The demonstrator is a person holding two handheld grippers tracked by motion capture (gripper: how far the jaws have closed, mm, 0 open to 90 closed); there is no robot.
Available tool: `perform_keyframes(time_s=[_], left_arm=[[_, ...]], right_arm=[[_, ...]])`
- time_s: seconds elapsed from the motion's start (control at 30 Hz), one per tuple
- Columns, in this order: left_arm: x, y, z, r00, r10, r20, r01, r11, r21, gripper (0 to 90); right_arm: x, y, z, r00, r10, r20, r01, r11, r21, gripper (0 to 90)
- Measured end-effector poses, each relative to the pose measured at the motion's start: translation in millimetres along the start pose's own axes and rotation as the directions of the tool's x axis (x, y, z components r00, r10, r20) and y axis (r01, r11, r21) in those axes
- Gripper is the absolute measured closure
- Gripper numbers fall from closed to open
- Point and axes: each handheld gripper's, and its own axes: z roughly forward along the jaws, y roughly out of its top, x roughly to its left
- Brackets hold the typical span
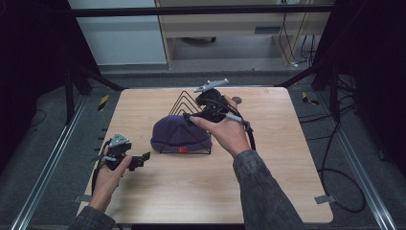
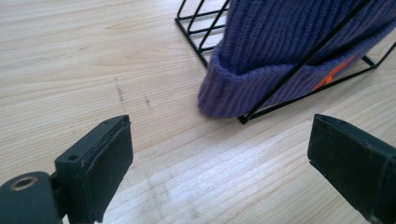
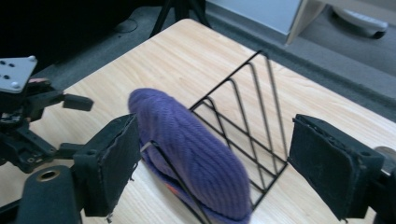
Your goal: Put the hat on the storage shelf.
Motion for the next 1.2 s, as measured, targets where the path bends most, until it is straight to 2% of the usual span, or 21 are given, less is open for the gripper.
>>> perform_keyframes(time_s=[0.13,0.37,0.53,0.7,0.8,0.83,0.9,1.2], left_arm=[[4.2,-2.6,-2.8,0.9996,-0.026,-0.007,0.026,0.9996,-0.008,5.8],[4.9,-5.9,-2.9,0.9998,-0.014,-0.017,0.014,0.9998,0.017,5.6],[7.3,-8.4,-3.6,0.9993,-0.017,-0.033,0.018,0.9993,0.031,5.6],[9.2,-10.2,-3.0,0.9993,0.001,-0.039,0.001,0.999,0.045,5.6],[10.9,-11.5,-2.7,0.9988,0.009,-0.048,-0.007,0.9984,0.056,5.7],[11.7,-11.9,-2.6,0.9984,0.015,-0.054,-0.012,0.998,0.063,5.7],[13.3,-12.9,-2.8,0.9971,0.013,-0.076,-0.008,0.9975,0.07,6.5],[16.5,-16.2,-1.7,0.9963,0.011,-0.085,-0.004,0.9962,0.086,7.2]], right_arm=[[-6.3,-0.2,-9.7,0.9998,0.014,0.013,-0.014,1.0,-0.018,15.2],[-20.6,-10.3,-26.5,0.9982,0.047,0.038,-0.045,0.998,-0.041,13.1],[-27.8,-19.5,-36.8,0.9976,0.048,0.05,-0.046,0.998,-0.044,11.6],[-37.6,-31.0,-50.0,0.9967,0.05,0.064,-0.046,0.997,-0.059,10.8],[-50.2,-45.4,-61.0,0.9936,0.072,0.087,-0.067,0.996,-0.051,10.6],[-50.2,-45.4,-61.0,0.9936,0.072,0.087,-0.067,0.996,-0.051,10.6],[-57.3,-53.3,-65.4,0.9911,0.086,0.101,-0.081,0.996,-0.049,10.7],[-82.0,-90.4,-75.1,0.9816,0.132,0.138,-0.13,0.991,-0.022,10.6]])
